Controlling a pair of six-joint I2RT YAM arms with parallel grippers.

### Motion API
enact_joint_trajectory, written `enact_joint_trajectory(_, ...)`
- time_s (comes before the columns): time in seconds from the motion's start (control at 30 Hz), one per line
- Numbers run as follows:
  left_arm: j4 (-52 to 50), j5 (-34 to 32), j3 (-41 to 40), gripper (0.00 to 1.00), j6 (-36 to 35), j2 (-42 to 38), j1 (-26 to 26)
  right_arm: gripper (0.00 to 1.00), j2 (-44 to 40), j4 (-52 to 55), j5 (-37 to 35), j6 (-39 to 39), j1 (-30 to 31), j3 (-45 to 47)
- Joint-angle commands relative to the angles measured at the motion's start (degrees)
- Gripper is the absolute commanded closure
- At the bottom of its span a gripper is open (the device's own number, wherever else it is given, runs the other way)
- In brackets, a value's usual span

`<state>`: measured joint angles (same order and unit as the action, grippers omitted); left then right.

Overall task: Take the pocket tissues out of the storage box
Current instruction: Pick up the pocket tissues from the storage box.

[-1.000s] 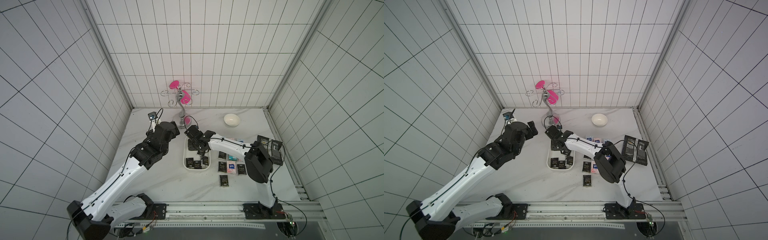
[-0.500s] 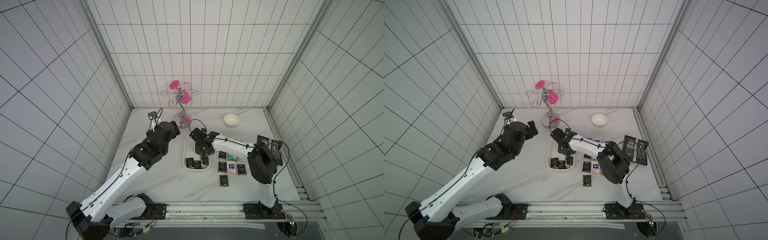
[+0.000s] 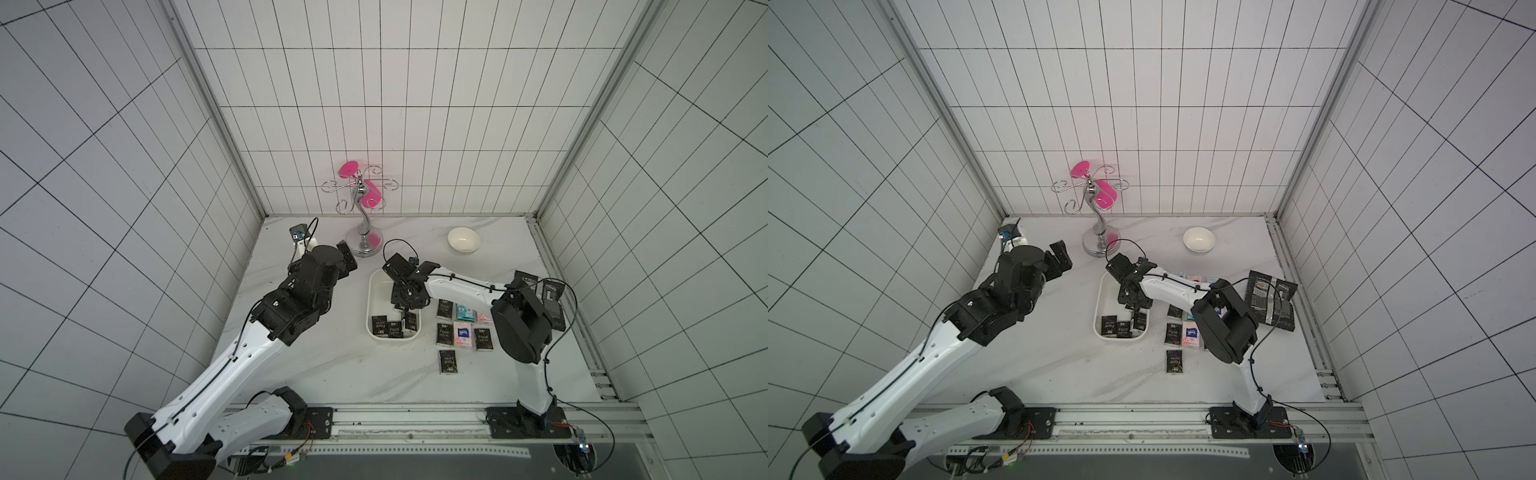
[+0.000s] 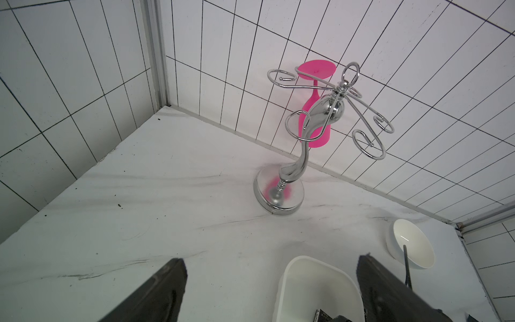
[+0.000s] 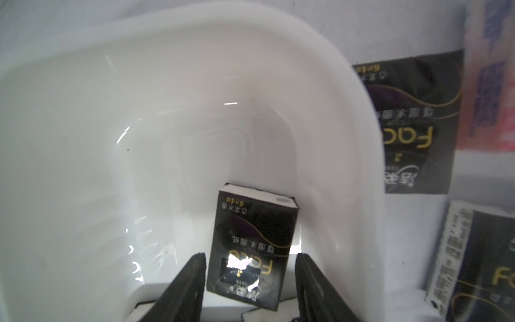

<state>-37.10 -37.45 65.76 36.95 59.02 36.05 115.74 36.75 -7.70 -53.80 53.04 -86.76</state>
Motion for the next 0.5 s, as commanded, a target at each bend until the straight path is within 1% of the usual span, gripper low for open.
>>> enact_joint_trajectory(0.0, 0.71, 0.36, -0.10, 0.01, -0.68, -0.15, 0.24, 0.44, 1.90, -0.01, 1.74, -1.89, -0.48, -0.04)
enact_joint_trajectory(0.23, 0.70, 0.29, -0.36, 0.02, -0.72, -0.75, 0.24, 0.44, 2.65, -1.64, 2.79, -3.00, -0.50, 0.89)
enact_joint_trajectory(0.37, 0.70, -0.26, -0.63, 0.02, -1.04, -1.36, 0.25, 0.44, 3.32, -2.56, 2.77, -1.41, -0.47, -0.39)
enact_joint_trajectory(0.47, 0.33, -0.72, -0.04, 0.02, -1.19, -1.37, 0.25, 0.44, 4.47, -1.43, 2.63, 0.89, -0.26, -3.00)
